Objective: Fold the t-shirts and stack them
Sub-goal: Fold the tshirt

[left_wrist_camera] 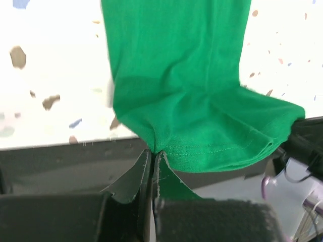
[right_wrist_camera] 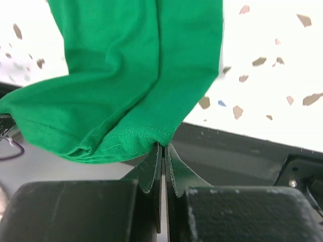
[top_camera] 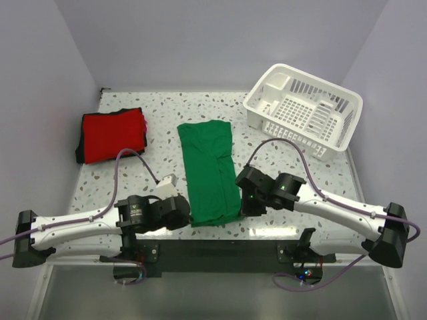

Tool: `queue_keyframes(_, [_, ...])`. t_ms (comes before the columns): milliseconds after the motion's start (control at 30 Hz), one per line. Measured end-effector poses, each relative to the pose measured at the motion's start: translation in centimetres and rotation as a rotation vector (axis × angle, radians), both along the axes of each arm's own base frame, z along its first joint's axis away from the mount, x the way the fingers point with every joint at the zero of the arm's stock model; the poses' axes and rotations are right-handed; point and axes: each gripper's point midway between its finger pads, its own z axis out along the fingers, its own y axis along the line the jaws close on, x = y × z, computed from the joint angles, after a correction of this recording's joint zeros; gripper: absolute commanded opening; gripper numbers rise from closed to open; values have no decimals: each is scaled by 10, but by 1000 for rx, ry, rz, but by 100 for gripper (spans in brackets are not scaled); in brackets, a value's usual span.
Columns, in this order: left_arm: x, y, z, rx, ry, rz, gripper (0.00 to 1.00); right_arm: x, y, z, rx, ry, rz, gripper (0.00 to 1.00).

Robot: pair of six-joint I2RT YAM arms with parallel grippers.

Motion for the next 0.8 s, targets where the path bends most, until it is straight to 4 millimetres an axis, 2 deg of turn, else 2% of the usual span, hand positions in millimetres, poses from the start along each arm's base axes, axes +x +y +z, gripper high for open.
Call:
queue_keyframes(300, [55,19,-6,30,-43,48,0,51,8,0,1,-29,-40,0])
queue_keyframes(567, [97,33,-28,116,-17,15,0,93,19,-10,-41,-35,-26,0])
queue_keyframes(800, [134,38,-34,129,-17,-17,0,129,22,-18,-64,-28,-29,0])
